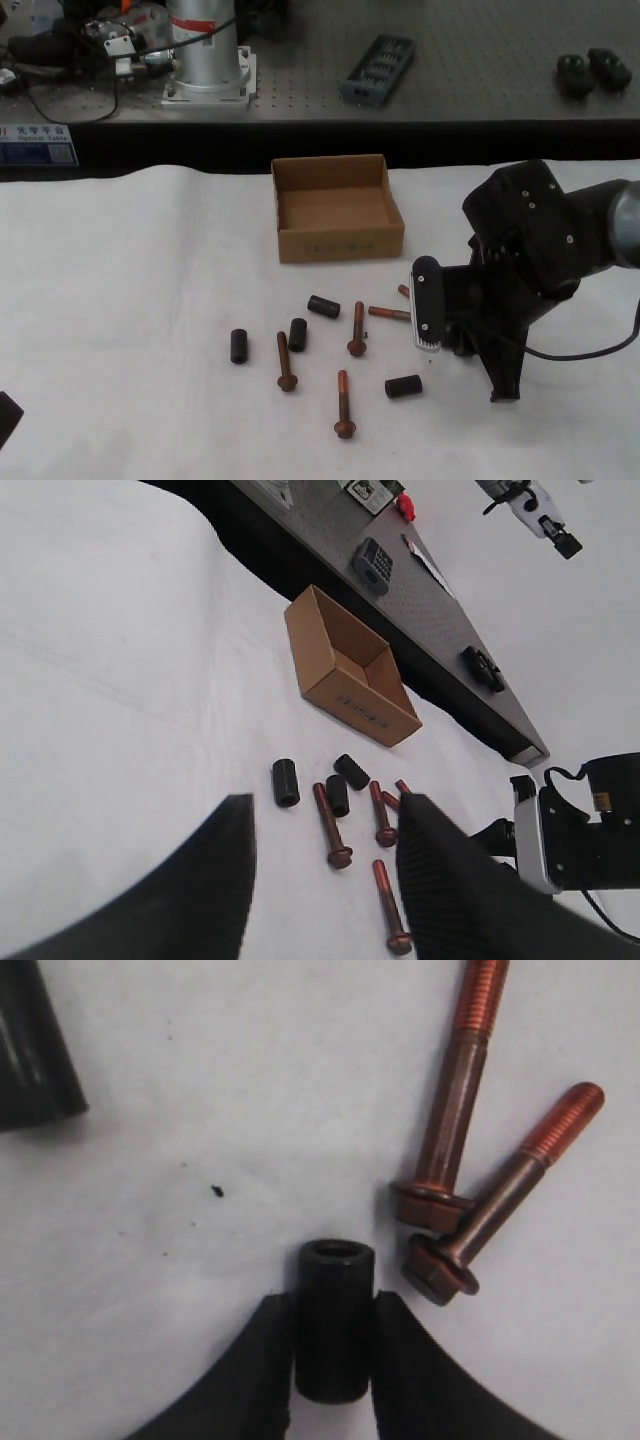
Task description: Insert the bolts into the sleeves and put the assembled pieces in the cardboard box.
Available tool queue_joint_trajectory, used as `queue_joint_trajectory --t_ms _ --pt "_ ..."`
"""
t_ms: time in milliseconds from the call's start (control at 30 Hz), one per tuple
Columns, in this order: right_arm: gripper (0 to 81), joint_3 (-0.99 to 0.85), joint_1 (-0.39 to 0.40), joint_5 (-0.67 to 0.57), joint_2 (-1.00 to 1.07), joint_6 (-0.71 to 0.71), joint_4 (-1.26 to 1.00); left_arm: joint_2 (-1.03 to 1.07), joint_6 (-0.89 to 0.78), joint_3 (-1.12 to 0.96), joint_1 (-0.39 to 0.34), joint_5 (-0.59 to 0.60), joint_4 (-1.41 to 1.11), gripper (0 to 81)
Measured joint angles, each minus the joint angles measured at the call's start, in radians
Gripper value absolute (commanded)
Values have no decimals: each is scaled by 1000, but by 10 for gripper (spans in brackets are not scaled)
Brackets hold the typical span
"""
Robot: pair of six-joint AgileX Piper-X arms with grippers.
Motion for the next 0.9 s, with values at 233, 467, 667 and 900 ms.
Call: queue_joint_trajectory --t_ms 233,467,667,900 --pt "147 0 -7 -14 0 0 1 0 0 0 0 -5 0 328" --pt "29 -4 -1 8 0 0 7 0 5 0 0 -5 0 330" --pt "29 -10 11 42 -86 121 121 0 26 0 0 -5 0 330" --pt "29 -10 12 15 -262 235 241 -1 121 -121 -12 11 119 330"
